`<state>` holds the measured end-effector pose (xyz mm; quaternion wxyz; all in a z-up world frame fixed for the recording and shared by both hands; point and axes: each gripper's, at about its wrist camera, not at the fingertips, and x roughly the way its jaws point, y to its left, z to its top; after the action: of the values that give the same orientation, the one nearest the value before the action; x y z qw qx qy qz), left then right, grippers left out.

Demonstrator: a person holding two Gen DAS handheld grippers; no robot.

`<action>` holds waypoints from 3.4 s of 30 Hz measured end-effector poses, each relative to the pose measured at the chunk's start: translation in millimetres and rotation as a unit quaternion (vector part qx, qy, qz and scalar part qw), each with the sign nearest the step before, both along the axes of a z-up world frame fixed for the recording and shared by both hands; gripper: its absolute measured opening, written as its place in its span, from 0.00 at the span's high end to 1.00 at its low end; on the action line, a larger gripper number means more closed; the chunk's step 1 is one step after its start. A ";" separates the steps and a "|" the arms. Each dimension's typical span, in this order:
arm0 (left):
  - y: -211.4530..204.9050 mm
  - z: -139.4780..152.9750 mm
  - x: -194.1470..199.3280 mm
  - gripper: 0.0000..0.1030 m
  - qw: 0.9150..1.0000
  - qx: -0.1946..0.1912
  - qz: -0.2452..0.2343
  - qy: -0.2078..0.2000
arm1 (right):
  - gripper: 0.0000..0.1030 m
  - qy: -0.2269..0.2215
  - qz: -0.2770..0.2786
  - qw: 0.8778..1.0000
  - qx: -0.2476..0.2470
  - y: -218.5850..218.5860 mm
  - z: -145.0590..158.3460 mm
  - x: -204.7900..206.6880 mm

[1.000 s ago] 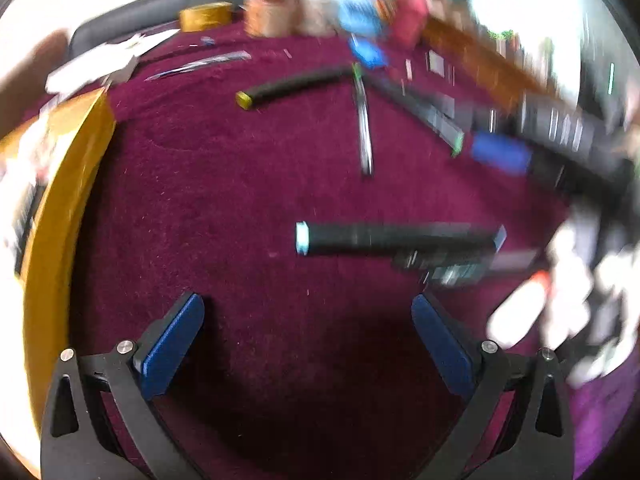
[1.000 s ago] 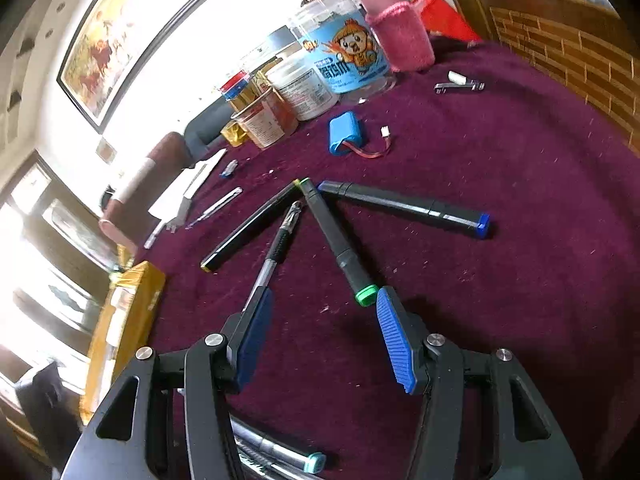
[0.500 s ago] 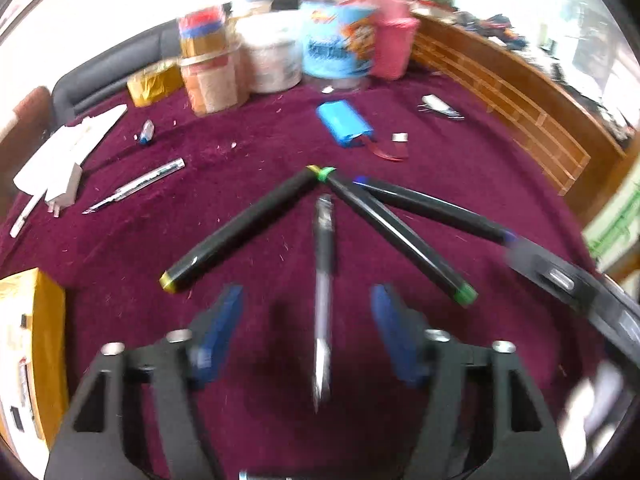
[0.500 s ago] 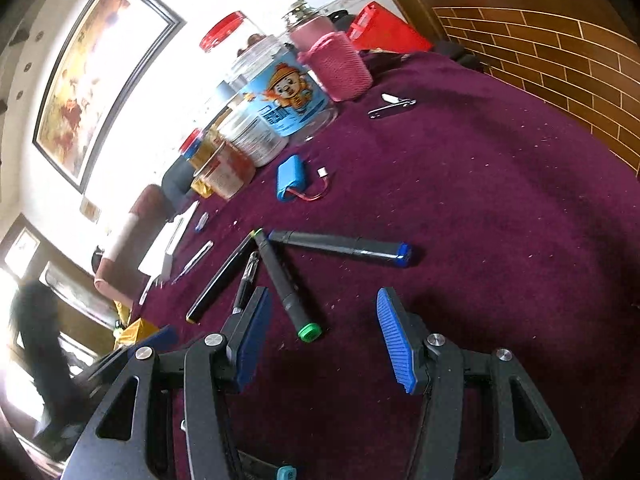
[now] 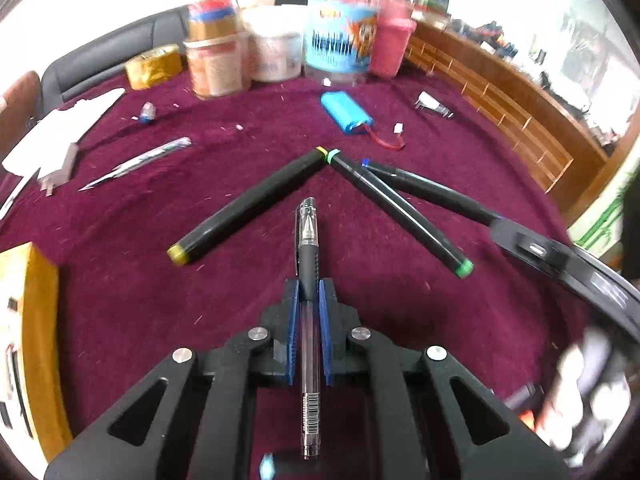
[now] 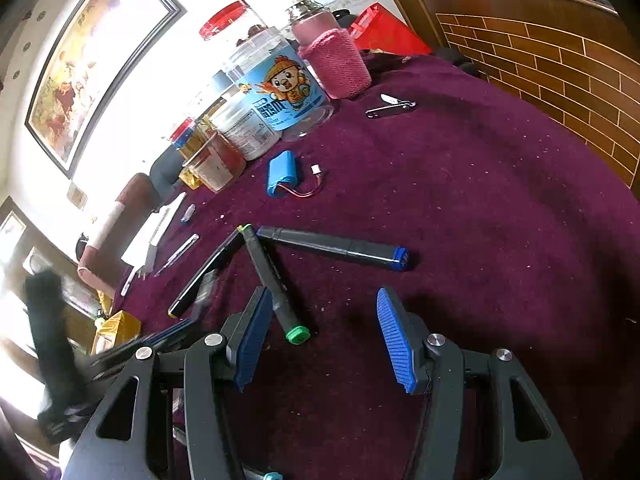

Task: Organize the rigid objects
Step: 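Grasp the clear ballpoint pen with left tool while right grasps a teal-capped pen, then grasp the green-capped black marker with right tool while left carries the pen toward the box, then lower the pen into the box and open left tool while right drops the marker there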

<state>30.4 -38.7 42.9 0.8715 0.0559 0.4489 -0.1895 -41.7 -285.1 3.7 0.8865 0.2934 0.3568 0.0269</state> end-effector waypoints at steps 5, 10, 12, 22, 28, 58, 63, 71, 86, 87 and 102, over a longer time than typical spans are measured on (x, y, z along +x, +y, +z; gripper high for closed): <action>40.5 33.1 -49.5 0.93 0.999 -0.037 0.009 -0.039 | 0.52 0.009 -0.001 1.000 -0.015 1.9 -3.3 2.5; 77.7 50.1 -94.4 0.93 0.995 -0.065 0.019 -0.071 | 0.52 0.013 0.012 0.999 -0.038 10.5 -5.1 4.5; 93.2 47.8 -106.6 0.93 0.993 -0.086 0.030 -0.068 | 0.52 0.012 0.021 0.999 -0.043 14.6 -4.8 4.7; 136.0 34.9 -126.4 0.93 0.988 -0.134 0.058 -0.044 | 0.52 0.044 0.111 0.976 -0.182 77.7 31.9 45.0; 172.4 38.3 -136.3 0.93 0.985 -0.142 0.088 -0.053 | 0.58 0.111 0.115 0.967 -0.198 91.2 8.3 99.8; 352.0 22.1 -71.6 0.93 0.965 -0.083 0.249 -0.011 | 0.87 0.034 0.254 0.966 0.025 217.0 69.1 21.9; 359.2 17.3 -57.0 0.93 0.965 -0.068 0.253 0.002 | 0.87 0.038 0.296 0.954 0.036 272.1 62.7 13.8; 367.9 3.9 -27.5 0.93 0.964 -0.050 0.258 0.040 | 0.87 0.050 0.339 0.938 0.047 324.4 55.7 1.4; 382.7 -14.9 -4.6 0.89 0.956 -0.051 0.281 0.066 | 0.87 0.091 0.376 0.921 0.044 386.9 27.8 1.4; 384.4 -13.6 -7.5 0.84 0.956 -0.057 0.279 0.065 | 0.87 0.095 0.378 0.920 0.045 390.9 26.0 2.1; 418.6 58.0 -140.2 0.42 0.934 -0.177 0.296 -0.092 | 0.87 0.137 0.394 0.906 0.068 474.3 8.3 23.6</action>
<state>-109.9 379.9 100.9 0.9214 -0.2177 0.3217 0.0067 -18.1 189.2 12.1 0.7242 0.1892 0.5584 0.3577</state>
